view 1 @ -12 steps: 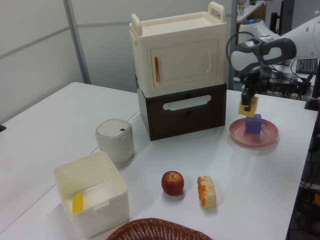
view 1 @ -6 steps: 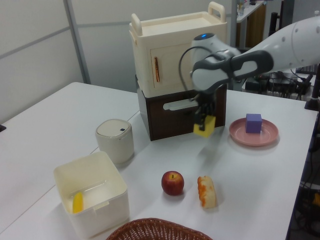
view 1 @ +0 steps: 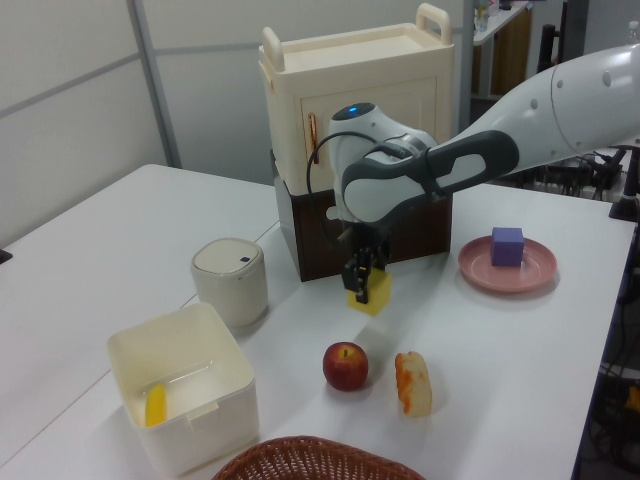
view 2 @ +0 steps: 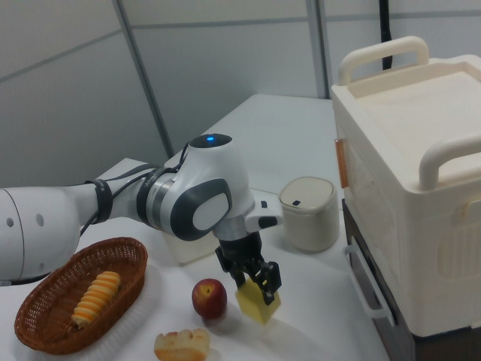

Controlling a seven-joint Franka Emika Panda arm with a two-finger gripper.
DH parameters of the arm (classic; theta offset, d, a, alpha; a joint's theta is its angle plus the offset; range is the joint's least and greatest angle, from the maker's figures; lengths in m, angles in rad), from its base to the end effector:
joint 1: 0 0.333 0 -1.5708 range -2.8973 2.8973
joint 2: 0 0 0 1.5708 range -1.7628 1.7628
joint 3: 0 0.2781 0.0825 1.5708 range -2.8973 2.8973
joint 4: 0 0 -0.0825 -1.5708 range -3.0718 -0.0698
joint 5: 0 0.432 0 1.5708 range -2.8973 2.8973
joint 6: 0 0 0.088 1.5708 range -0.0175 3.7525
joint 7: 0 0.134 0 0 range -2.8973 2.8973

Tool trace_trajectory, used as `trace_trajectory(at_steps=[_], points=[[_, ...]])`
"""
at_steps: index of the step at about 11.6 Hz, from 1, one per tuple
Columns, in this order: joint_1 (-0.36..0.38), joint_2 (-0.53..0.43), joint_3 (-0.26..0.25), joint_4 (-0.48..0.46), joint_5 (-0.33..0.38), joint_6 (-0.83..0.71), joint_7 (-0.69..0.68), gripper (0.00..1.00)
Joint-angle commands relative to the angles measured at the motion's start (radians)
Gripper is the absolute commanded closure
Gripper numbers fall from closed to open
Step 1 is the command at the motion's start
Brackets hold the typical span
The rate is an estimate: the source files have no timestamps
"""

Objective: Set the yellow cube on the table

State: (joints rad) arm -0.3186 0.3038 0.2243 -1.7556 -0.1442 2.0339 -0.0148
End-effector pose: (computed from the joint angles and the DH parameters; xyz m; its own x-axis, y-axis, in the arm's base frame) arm 0.6625 -0.0796 0.3123 0.9995 -0.0239 -0.0190 -0.0227 -0.9979 0.0610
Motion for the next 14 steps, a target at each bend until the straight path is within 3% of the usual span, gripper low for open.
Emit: trace_trajectory(at_steps=[1,3,7,9,11,12,14], points=[[0.027,-0.018,-0.013,-0.004,-0.011,-0.017,0.013,0.0],[0.082,-0.032,-0.013,0.025,-0.012,-0.035,0.033,0.0],[0.212,-0.153,-0.034,0.065,-0.011,-0.162,0.101,0.0],[0.301,-0.219,-0.107,0.065,0.008,-0.239,0.104,0.0],[0.412,-0.277,-0.227,0.062,0.086,-0.3,0.102,0.0],[0.427,-0.299,-0.25,0.064,0.116,-0.326,0.104,0.0],[0.418,-0.325,-0.25,0.064,0.135,-0.371,0.102,0.0]])
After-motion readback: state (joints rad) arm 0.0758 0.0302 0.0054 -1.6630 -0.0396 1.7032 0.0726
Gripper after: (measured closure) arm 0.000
